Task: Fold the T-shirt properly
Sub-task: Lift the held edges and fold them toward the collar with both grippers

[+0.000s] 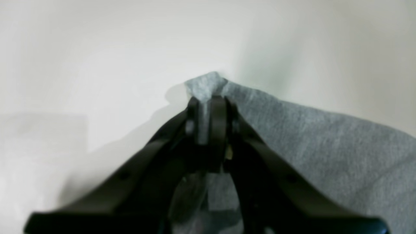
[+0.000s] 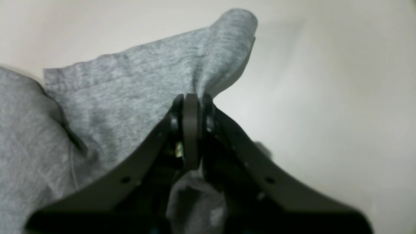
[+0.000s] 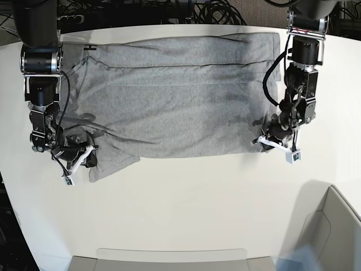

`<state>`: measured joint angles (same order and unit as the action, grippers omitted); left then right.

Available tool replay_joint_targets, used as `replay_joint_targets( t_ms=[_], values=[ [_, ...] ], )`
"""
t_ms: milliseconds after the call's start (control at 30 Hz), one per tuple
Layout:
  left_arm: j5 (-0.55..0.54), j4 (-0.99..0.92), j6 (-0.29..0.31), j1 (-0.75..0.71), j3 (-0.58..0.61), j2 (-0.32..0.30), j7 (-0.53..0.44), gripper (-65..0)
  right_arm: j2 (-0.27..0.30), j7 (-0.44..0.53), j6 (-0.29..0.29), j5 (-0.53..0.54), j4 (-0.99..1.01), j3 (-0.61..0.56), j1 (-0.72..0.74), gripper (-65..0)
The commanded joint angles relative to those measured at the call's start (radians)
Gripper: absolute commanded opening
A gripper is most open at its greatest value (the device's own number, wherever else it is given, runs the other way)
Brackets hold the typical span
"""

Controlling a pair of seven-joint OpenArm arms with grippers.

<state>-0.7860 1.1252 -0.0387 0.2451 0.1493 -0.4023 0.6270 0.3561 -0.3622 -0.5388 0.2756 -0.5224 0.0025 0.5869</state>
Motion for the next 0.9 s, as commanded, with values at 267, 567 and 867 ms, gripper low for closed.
replay_joint_targets(
  t_ms=[267, 567, 867],
  values=[
    [0.007, 0.009, -0.007, 0.072, -0.101, -0.013, 0.006, -61.0, 0.011, 0.024, 0.001, 0.018, -0.014, -0.032, 0.163, -65.0],
    [0.006, 0.069, -0.007, 0.061, -0.106, -0.014, 0.008, -61.0, 0.024, 0.016, 0.001, 0.018, -0.045, -0.032, 0.169, -65.0],
    [0.006, 0.244, -0.010, -0.036, -0.146, -0.045, 0.090, -61.0, 0.070, -0.111, 0.001, 0.018, -0.292, -0.025, 0.031, -65.0]
  ],
)
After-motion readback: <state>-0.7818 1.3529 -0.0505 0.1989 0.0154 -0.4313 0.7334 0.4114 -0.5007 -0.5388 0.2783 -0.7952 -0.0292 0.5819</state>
